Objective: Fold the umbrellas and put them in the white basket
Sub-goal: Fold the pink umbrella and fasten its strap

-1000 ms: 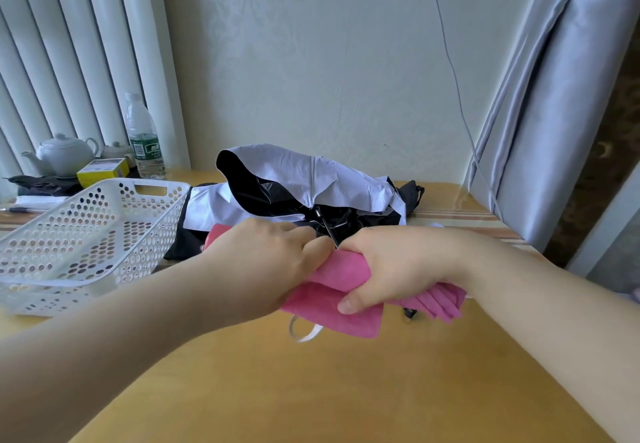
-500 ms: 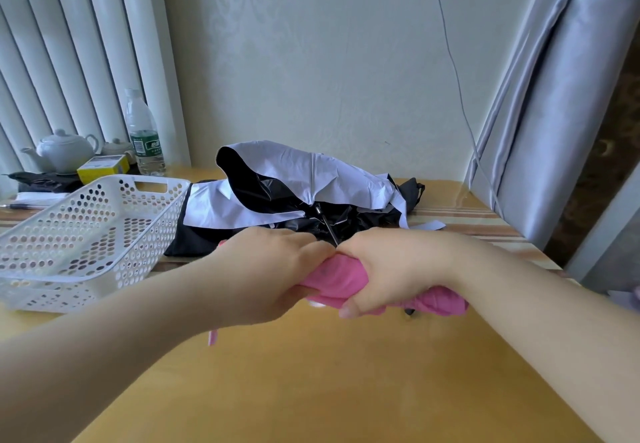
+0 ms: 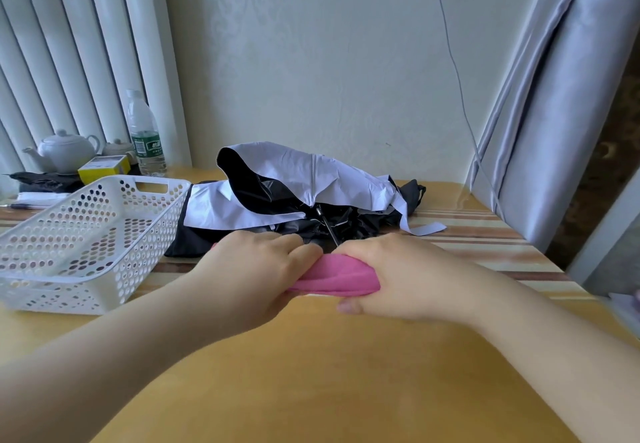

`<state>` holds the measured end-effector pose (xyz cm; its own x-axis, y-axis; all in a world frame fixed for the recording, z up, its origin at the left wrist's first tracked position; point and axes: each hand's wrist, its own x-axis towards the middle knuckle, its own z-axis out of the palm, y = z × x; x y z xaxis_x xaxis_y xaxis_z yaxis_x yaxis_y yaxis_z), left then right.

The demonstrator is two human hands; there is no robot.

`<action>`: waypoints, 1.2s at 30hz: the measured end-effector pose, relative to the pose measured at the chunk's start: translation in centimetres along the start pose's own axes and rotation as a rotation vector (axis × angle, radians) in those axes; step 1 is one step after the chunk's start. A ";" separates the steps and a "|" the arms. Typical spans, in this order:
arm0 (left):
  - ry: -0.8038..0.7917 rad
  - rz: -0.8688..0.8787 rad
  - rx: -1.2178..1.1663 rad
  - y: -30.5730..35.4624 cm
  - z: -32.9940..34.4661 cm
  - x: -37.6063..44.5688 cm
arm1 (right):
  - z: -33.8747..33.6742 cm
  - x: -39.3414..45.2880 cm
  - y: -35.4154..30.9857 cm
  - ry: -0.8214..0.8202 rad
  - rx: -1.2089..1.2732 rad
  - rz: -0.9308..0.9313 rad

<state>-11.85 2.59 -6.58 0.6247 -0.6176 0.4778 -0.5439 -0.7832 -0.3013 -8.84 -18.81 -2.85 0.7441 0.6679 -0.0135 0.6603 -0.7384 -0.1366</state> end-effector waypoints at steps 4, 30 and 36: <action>0.177 0.058 0.204 1.0 0.3 -0.9 | -0.5 -0.4 0.3 -0.077 0.182 0.057; 0.071 -0.055 0.152 2.6 -0.3 -1.6 | 4.0 -2.3 0.1 0.475 -0.308 -0.148; -0.025 -0.038 0.062 2.4 0.2 -2.3 | 1.8 -3.3 -0.2 0.204 -0.036 -0.135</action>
<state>-14.54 2.11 -8.55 0.6583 -0.5885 0.4695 -0.4844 -0.8085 -0.3343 -11.59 -20.67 -4.57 0.6515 0.7310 0.2029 0.7557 -0.6489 -0.0886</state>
